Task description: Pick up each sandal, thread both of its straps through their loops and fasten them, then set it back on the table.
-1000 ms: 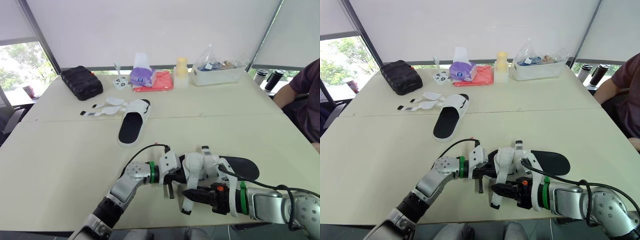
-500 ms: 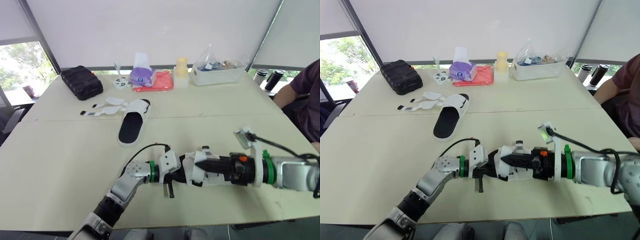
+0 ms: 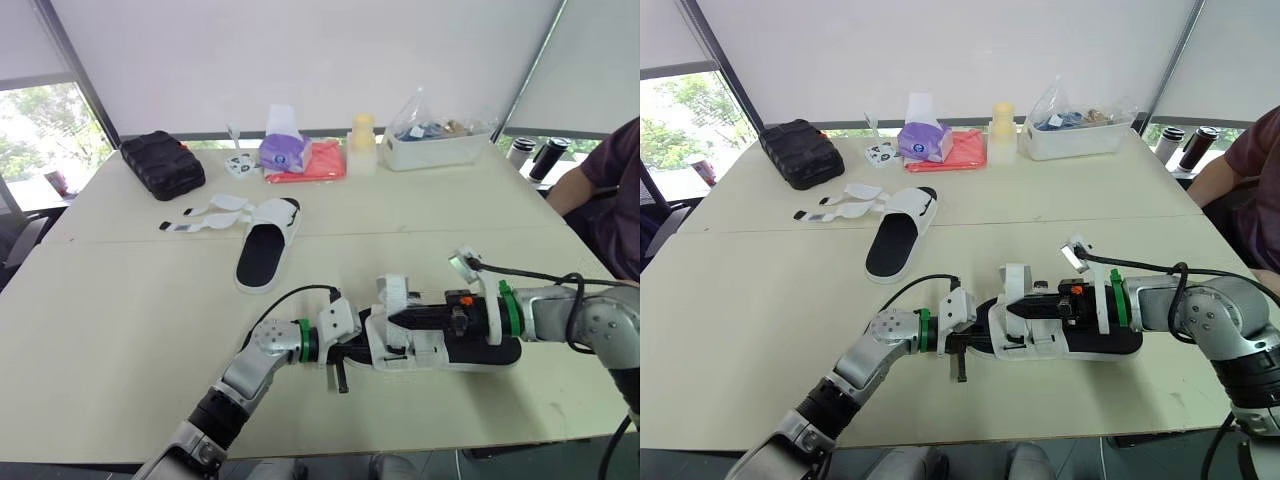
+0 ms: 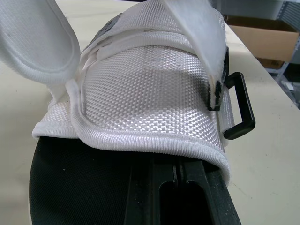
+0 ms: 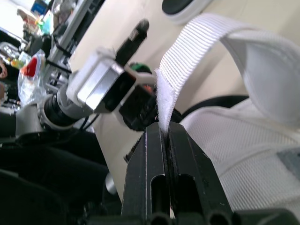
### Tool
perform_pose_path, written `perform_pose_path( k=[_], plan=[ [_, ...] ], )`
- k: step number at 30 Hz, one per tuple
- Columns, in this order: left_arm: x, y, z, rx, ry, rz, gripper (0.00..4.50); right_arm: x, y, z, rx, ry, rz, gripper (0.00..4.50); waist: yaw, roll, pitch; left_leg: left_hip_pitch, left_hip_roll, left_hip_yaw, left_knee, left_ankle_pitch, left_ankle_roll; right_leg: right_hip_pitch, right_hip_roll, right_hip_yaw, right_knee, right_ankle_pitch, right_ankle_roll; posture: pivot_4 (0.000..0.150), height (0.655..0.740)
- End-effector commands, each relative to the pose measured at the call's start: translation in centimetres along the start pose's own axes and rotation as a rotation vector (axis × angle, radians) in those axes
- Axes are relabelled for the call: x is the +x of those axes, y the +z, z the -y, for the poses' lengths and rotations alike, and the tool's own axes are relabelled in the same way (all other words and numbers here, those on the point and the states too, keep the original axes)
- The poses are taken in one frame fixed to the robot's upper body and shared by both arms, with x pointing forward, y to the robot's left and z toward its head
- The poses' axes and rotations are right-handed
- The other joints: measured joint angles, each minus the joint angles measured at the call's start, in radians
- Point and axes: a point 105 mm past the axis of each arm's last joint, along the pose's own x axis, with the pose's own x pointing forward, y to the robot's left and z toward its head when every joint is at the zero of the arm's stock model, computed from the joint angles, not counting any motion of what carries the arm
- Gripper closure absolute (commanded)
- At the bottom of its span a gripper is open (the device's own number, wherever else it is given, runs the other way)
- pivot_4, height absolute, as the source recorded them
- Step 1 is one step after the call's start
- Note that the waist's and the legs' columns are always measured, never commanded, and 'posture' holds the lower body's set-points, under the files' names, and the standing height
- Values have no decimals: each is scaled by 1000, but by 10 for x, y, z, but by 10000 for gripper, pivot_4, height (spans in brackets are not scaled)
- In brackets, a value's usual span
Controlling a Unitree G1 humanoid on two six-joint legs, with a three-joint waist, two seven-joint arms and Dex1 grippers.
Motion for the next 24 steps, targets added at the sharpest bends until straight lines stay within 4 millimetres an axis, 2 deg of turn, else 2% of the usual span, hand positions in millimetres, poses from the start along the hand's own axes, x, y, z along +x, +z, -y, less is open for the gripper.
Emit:
perform_pose_path(
  k=[1,9,13,24],
  plan=[
    [-15,-38,-10,-95,102,-131,45000,-2,1,-3,-2,15,-26,44594,1,0,0,0,0,0,0,0,0,0,0,0,0,0,0,1500,7400],
    [-15,-38,-10,-97,104,-130,45000,5,0,1,42,6,-17,44594,1,0,0,0,0,0,0,0,0,0,0,0,0,0,0,1500,7400],
    [-15,-38,-11,-100,105,-132,45000,2,15,5,33,-11,27,44594,0,0,0,0,0,0,0,0,0,0,0,0,0,0,0,1500,7400],
    [-16,-39,-11,-106,108,-133,45000,3,10,2,61,12,20,44594,-1,0,0,0,0,0,0,0,0,-1,0,0,1,0,0,1500,7400]
  ],
)
